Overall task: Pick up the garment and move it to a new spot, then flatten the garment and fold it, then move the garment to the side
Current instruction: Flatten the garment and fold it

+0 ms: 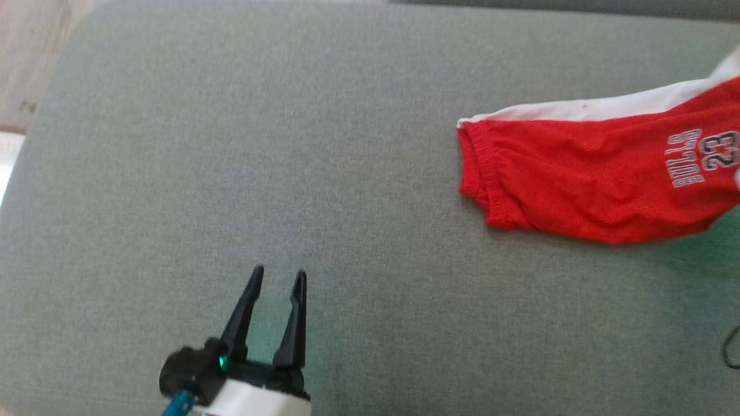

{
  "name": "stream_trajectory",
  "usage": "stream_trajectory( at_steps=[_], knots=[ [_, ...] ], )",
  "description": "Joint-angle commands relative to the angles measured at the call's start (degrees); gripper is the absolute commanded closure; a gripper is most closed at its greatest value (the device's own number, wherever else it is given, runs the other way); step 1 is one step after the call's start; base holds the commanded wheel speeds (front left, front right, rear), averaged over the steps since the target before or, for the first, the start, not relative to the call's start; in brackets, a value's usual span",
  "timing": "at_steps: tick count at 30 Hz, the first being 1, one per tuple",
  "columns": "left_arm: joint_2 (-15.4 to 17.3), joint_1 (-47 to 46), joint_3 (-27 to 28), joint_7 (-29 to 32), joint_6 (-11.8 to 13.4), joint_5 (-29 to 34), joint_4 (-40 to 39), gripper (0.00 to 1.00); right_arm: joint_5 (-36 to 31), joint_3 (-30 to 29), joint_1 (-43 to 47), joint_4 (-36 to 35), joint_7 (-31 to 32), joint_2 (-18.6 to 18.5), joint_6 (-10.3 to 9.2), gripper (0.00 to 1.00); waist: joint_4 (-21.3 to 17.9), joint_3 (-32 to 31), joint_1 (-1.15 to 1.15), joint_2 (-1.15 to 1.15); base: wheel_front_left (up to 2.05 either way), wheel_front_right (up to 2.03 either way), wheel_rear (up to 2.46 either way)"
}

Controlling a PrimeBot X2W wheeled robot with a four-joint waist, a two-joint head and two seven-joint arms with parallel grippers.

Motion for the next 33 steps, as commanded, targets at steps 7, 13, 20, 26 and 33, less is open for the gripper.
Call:
stream_trajectory(
  at_steps=[7, 13, 20, 26, 33],
  knots=[
    [-0.3, 0.5, 0.3, -0.3, -0.4, 0.5, 0.5, 0.0, 0.2, 13.1, 0.3, -5.9, 4.3, 8.4, -0.04, 1.0, 0.3, -2.1, 0.01, 0.0, 0.0, 0.0, 0.0],
    [-0.3, -1.6, -3.0, -0.3, 0.4, -0.2, 3.4, 0.0, 0.7, 19.2, -1.0, 0.2, 0.7, 11.2, -0.04, 1.0, 3.5, -1.6, 0.01, 0.0, 0.0, 0.0, 0.0],
    [-0.3, -1.5, -4.5, -0.3, 1.7, -1.5, 5.6, 0.0, 8.6, 24.8, -2.5, 8.6, -5.7, 11.3, -0.04, 0.34, 5.6, -2.4, 0.01, 0.0, 0.0, 0.0, 0.0],
    [-0.3, -0.8, -4.4, -0.3, 2.0, -1.9, 6.2, 0.0, 21.4, 32.4, -2.9, 12.3, -10.9, 11.3, -0.04, 0.0, 4.0, -4.2, 0.01, 0.0, 0.0, 0.0, 0.0],
    [-0.3, 0.4, -2.6, -0.3, 2.1, -1.4, 6.2, 0.0, 26.9, 39.7, -0.8, 9.4, -17.9, 11.3, -0.04, 0.0, -0.4, -7.4, 0.01, 0.0, 0.0, 0.0, 0.0]
  ],
)
